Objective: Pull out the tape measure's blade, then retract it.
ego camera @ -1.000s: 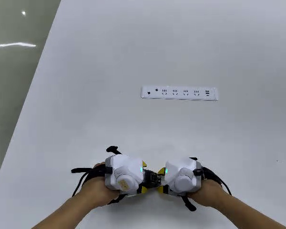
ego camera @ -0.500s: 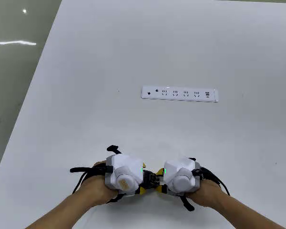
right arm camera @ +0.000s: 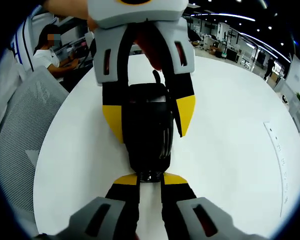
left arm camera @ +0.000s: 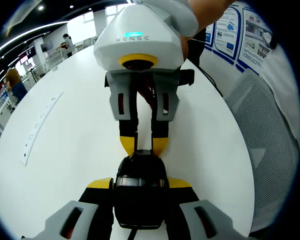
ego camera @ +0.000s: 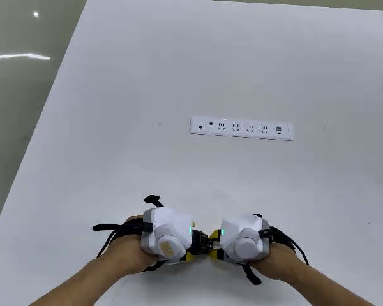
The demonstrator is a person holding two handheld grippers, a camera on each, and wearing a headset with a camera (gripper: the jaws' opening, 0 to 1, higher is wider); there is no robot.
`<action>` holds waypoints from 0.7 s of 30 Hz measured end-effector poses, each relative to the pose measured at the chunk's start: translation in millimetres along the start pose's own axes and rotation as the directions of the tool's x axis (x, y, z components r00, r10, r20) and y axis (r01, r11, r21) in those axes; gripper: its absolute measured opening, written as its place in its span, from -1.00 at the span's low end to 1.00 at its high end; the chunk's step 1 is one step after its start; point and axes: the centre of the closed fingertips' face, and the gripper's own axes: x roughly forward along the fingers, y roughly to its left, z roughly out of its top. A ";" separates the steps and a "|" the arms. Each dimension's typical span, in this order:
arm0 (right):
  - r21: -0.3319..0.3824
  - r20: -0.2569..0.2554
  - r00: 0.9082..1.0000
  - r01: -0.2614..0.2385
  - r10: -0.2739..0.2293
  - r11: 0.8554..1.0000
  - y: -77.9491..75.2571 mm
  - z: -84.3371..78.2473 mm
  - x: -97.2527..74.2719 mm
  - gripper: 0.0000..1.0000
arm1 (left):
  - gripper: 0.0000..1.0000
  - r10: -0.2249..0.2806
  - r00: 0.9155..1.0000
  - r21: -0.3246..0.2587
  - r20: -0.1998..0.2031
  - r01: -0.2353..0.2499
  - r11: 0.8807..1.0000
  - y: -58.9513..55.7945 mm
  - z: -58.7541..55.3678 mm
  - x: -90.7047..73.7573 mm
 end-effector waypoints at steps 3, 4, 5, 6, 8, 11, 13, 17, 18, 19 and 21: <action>-0.002 -0.001 1.000 -0.001 0.001 1.000 -0.2 -0.2 0.2 -0.69 | -0.26 0.000 1.000 0.002 -0.002 0.000 1.000 0.0 0.6 -0.1; -0.003 -0.001 1.000 -0.001 0.001 1.000 0.0 -0.1 0.2 -0.70 | -0.27 -0.002 1.000 0.005 -0.003 0.002 1.000 -0.2 0.6 -0.1; -0.004 -0.001 1.000 -0.001 0.001 1.000 0.0 -0.1 0.2 -0.70 | -0.27 -0.002 1.000 0.007 -0.003 0.002 1.000 -0.1 0.9 -0.1; -0.002 -0.001 1.000 -0.001 0.001 1.000 0.1 -0.1 0.2 -0.70 | -0.27 -0.003 1.000 0.006 -0.004 0.003 1.000 -0.1 0.9 -0.2; -0.005 0.000 1.000 0.000 0.000 1.000 0.1 -0.3 0.2 -0.71 | -0.27 -0.004 1.000 0.011 -0.010 0.004 1.000 0.1 0.9 0.0; -0.009 -0.003 1.000 0.002 -0.002 1.000 0.5 -0.4 0.3 -0.72 | -0.28 -0.003 1.000 0.019 -0.017 0.003 1.000 0.0 0.8 0.0; -0.003 -0.006 1.000 0.002 -0.002 1.000 0.0 -0.6 0.6 -0.74 | -0.28 0.002 1.000 0.024 -0.021 -0.001 1.000 0.0 0.7 -0.1; -0.015 -0.011 1.000 0.004 -0.004 1.000 0.2 -1.4 0.5 -0.76 | -0.29 0.004 1.000 0.028 -0.019 -0.004 1.000 0.1 0.5 -0.5; -0.015 -0.012 1.000 0.006 -0.006 1.000 0.3 -1.5 0.5 -0.76 | -0.29 0.006 1.000 0.027 -0.020 -0.005 1.000 0.1 0.4 -0.4; -0.016 -0.012 1.000 0.006 -0.006 1.000 0.4 -1.3 0.5 -0.77 | -0.30 0.005 1.000 0.029 -0.023 -0.004 1.000 0.1 0.3 -0.5; -0.013 -0.013 1.000 0.007 -0.007 1.000 0.5 -1.8 0.4 -0.77 | -0.30 0.004 1.000 0.026 -0.024 -0.004 1.000 0.3 0.3 -0.5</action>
